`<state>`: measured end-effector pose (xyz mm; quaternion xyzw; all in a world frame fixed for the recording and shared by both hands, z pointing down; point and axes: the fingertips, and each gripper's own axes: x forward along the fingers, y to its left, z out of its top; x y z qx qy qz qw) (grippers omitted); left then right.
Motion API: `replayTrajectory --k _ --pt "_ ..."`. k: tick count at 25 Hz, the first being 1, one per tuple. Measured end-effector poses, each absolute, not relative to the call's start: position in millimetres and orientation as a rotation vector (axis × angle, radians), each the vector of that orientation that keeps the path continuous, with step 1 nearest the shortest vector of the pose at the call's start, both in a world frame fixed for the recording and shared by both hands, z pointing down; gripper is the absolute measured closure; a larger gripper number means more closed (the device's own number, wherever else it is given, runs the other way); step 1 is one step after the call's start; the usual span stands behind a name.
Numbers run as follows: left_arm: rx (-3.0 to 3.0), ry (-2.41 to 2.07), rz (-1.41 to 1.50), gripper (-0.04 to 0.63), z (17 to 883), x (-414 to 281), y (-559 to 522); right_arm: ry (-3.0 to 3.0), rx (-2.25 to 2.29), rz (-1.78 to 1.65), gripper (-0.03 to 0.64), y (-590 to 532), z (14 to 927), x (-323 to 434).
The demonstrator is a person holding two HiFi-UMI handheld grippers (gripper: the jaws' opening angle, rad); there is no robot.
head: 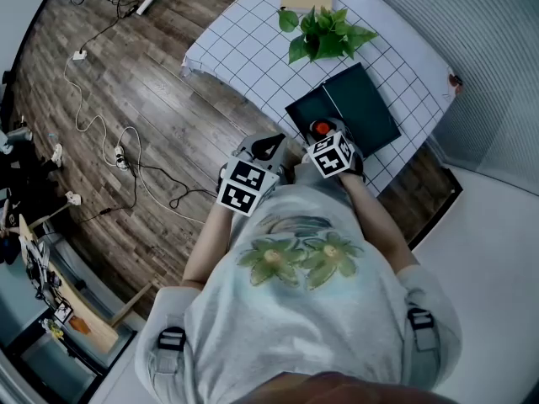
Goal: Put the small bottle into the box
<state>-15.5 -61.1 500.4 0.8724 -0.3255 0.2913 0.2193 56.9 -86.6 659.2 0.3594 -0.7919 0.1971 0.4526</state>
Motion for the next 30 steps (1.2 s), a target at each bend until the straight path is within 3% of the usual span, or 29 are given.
replayTrajectory --k 30 --pt "2.378 -0.909 0.822 0.589 510 -25 -52 -1.932 0.901 0.478 0.397 -87 671 53"
